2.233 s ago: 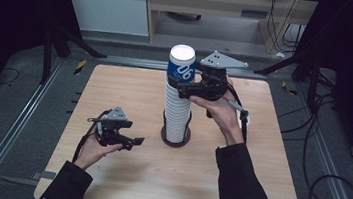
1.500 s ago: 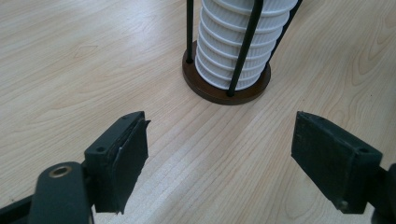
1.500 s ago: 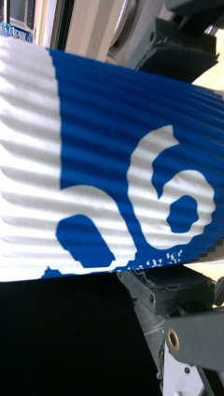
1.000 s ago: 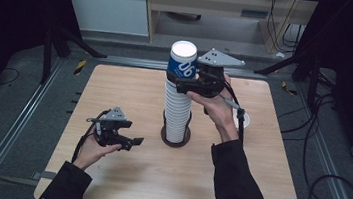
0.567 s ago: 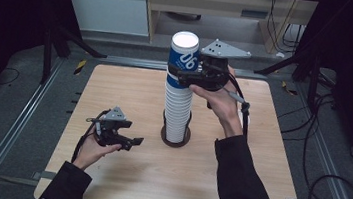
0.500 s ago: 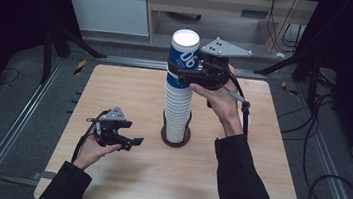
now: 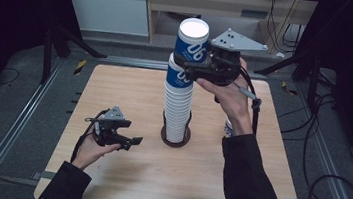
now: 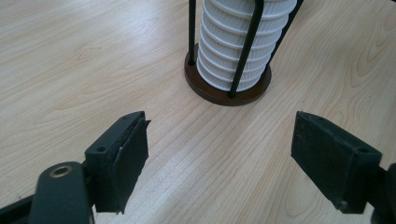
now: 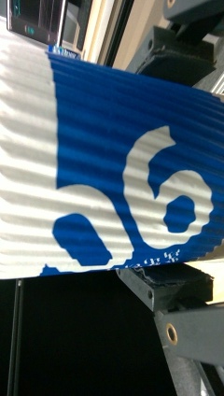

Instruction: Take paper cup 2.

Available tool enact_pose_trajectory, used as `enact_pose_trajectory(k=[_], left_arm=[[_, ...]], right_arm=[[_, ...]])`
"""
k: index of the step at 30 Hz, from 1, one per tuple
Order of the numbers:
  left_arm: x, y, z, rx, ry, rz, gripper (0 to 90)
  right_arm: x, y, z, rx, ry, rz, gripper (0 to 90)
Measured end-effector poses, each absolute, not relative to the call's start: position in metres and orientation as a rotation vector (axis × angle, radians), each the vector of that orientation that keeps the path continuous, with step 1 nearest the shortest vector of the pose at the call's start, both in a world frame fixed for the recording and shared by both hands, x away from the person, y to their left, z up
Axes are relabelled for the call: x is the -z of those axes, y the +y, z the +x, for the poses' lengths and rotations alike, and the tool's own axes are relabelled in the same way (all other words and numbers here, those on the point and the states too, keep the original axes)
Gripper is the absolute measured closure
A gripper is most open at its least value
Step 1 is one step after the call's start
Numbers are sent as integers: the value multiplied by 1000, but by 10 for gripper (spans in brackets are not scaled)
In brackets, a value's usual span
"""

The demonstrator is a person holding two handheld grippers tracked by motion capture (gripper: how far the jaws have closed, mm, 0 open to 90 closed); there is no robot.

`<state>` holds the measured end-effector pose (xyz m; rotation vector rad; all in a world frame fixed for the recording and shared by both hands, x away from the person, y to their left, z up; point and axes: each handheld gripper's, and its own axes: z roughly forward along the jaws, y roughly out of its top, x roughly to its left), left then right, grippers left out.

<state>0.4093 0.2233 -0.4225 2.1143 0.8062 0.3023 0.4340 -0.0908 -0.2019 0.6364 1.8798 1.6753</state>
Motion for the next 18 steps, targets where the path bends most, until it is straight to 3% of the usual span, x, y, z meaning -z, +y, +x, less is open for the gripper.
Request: enact_pose_trajectory(k=[9,18], left_arm=[[420,223,408,-300,798,2119,186],[418,222,406,-281,775,2126,189]], right_arm=[[215,-137,416,-1600,1867,685,215],[259,-170,408,-1553,1933,737,215]])
